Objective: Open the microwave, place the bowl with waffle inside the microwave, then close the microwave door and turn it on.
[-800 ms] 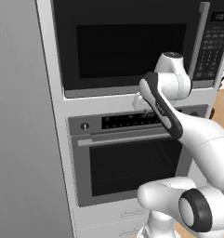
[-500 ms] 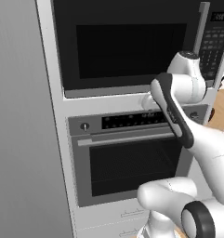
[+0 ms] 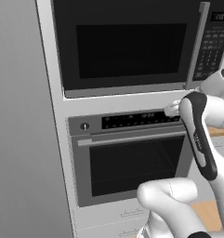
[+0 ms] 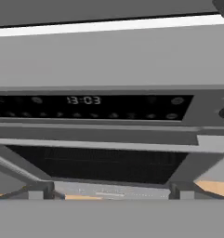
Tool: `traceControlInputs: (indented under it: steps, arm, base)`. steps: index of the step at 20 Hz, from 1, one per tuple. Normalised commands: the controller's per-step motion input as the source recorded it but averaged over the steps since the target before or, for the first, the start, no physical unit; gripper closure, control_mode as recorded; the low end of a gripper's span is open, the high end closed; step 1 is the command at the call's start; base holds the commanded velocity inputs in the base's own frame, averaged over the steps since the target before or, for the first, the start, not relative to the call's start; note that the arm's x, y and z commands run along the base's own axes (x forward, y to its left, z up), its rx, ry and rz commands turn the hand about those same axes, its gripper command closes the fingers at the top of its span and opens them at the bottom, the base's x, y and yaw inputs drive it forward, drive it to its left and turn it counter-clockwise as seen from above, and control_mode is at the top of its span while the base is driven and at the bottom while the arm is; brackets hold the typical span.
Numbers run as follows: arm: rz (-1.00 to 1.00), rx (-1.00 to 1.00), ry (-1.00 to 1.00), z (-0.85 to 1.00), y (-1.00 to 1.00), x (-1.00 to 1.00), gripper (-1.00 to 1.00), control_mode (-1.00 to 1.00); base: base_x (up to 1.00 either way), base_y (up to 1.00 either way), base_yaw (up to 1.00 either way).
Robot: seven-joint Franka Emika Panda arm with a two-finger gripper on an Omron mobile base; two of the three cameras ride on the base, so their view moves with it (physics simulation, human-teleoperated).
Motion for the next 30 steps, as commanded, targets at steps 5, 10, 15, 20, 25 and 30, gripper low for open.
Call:
traceControlInputs:
  steps: [5, 10, 15, 20, 25, 30]
  arm:
    - [-0.05, -0.01, -0.03, -0.02, -0.20, 0.21, -1.00, -1.00]
    - [-0.07, 0.04, -0.19, 0.23, -0.37, 0.01, -1.00, -1.00]
    - [-0.08, 0.04, -0.06, 0.57, -0.39, 0.24, -1.00, -1.00]
    - [-0.01, 0.00, 0.00, 0.65, -0.18, 0.36, -1.00, -1.00]
    - [0.00, 0.01, -0.04, 0.49, -0.19, 0.31, -1.00, -1.00]
    - [-0.03, 0.01, -0.20, 0.15, -0.21, 0.15, -1.00, -1.00]
  base:
    - [0.00, 0.00, 0.00]
    - [0.00, 0.00, 0.00]
    - [0.00, 0.00, 0.00]
    - [0.00, 0.00, 0.00]
    - [0.00, 0.00, 0.00]
    - [0.00, 0.00, 0.00]
